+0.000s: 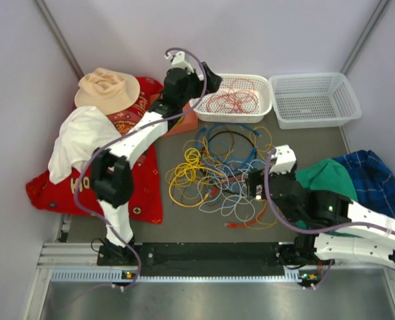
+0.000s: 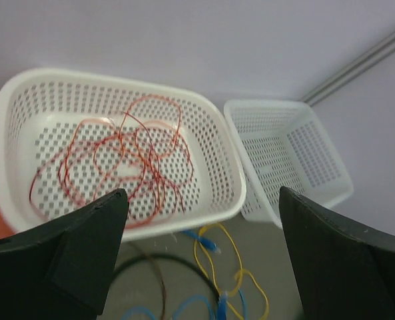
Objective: Untangle the cables
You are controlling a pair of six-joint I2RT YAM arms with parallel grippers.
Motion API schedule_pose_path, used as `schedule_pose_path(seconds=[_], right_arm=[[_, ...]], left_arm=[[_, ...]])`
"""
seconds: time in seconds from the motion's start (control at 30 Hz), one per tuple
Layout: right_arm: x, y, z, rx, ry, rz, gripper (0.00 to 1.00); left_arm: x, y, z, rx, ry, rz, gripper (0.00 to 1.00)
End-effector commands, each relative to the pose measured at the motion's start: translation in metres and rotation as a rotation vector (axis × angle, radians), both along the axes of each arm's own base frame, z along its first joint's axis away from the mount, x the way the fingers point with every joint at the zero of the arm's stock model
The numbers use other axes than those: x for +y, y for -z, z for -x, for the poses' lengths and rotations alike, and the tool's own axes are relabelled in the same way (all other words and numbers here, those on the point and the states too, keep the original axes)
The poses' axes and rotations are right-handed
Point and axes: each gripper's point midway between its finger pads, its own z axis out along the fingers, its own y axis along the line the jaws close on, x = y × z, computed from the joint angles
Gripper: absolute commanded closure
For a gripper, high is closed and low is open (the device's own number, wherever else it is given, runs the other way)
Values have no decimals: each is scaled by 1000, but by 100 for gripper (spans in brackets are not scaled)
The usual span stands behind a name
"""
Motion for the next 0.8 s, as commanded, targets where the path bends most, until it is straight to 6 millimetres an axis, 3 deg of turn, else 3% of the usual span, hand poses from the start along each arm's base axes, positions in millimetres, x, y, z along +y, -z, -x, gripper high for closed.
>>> schedule_pose_path(seconds=[0.0, 0.03, 0.07, 0.1, 0.13, 0.17, 0.2, 0.23, 0.27, 0.3, 0.33, 0.37, 0.4, 0.43, 0.47, 0.57, 0.6, 0.63, 0.67, 0.7, 0.77], right_arm=[[24, 6, -3, 7, -31, -16, 12], [34, 11, -5, 12, -38, -19, 13], [37, 19, -7, 20, -38, -11, 14], [40, 23, -9, 24, -36, -7, 17], [49, 33, -10, 52, -58, 10, 18], [56, 35, -13, 65, -72, 2, 18], [56, 39, -21, 84, -53, -3, 19], [66, 51, -23, 133, -84, 0, 19], [72, 51, -28, 148, -85, -27, 20], [73, 54, -34, 165, -76, -38, 22], [75, 56, -41, 191, -75, -61, 23], [77, 64, -48, 211, -68, -62, 24], [82, 64, -54, 212, -69, -89, 29], [83, 67, -61, 231, -68, -106, 32], [85, 76, -67, 247, -62, -93, 33], [86, 88, -86, 278, -31, -87, 37], [87, 107, -92, 320, -16, -50, 37], [88, 111, -97, 328, -13, -44, 37], [85, 120, -102, 345, 1, -20, 36], [84, 137, -105, 379, 15, 15, 28], [85, 150, -110, 407, 19, 41, 15]], left_arm=[[30, -80, 101, -51, -35, 104, 1], [38, -93, 128, -64, -58, 103, 1], [44, -45, 143, 34, -81, 12, 1], [48, -30, 158, 64, -85, -38, 1], [58, -34, 182, 64, -125, -59, 1], [64, 8, 200, 147, -125, -143, 1], [70, 21, 213, 178, -127, -171, 1], [75, 20, 235, 182, -130, -172, 1], [81, 50, 250, 250, -130, -192, 1], [87, 67, 265, 300, -125, -214, 1], [94, 66, 281, 309, -121, -186, 1], [101, 92, 295, 379, -135, -178, 1], [107, 104, 307, 418, -133, -181, 1], [114, 102, 317, 421, -128, -146, 1], [117, 118, 327, 462, -122, -134, 1], [127, 126, 344, 478, -111, -100, 1], [128, 125, 347, 477, -105, -92, 1], [130, 125, 350, 475, -100, -89, 1], [131, 126, 351, 478, -98, -94, 1], [131, 127, 352, 482, -96, -98, 1], [132, 131, 354, 493, -93, -112, 1]])
